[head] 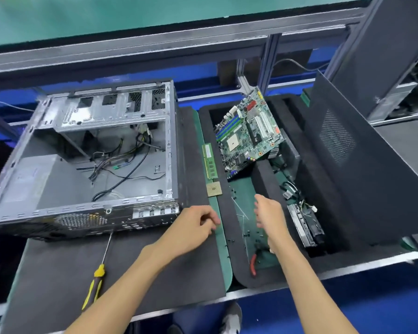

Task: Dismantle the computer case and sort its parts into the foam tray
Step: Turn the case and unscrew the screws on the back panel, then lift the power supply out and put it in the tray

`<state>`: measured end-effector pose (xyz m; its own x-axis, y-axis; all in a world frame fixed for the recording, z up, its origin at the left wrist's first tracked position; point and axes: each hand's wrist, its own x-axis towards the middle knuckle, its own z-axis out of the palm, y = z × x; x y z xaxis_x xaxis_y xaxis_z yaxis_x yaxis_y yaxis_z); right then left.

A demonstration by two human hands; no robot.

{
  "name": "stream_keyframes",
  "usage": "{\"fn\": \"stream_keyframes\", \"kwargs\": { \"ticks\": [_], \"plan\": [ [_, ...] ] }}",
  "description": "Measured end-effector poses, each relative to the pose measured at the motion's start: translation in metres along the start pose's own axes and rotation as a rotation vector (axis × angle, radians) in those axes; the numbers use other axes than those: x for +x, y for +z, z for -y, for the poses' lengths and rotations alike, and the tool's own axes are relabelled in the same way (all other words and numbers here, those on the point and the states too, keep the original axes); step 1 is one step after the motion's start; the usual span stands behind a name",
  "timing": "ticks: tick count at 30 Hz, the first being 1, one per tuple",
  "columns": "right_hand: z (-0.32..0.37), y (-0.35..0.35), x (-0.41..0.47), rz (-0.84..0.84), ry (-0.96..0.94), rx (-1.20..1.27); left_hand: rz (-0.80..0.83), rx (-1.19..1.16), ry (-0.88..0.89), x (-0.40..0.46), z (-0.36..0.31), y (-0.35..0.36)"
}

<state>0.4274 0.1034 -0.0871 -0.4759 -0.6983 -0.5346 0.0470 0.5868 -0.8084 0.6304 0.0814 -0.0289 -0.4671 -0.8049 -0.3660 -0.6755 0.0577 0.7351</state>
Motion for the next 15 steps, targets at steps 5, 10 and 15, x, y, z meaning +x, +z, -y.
{"fn": "stream_keyframes", "kwargs": {
  "ticks": [5,10,15],
  "plan": [
    [0.046,0.034,-0.051,0.032,-0.146,0.162,0.049,0.027,0.008,-0.035,0.022,-0.022],
    [0.05,0.084,-0.109,0.052,-0.271,0.211,-0.026,0.007,-0.011,-0.079,0.065,-0.049],
    [0.009,0.146,-0.159,0.157,-0.35,-0.02,-0.227,0.052,-0.117,-0.131,0.131,-0.078]
  ]
}}
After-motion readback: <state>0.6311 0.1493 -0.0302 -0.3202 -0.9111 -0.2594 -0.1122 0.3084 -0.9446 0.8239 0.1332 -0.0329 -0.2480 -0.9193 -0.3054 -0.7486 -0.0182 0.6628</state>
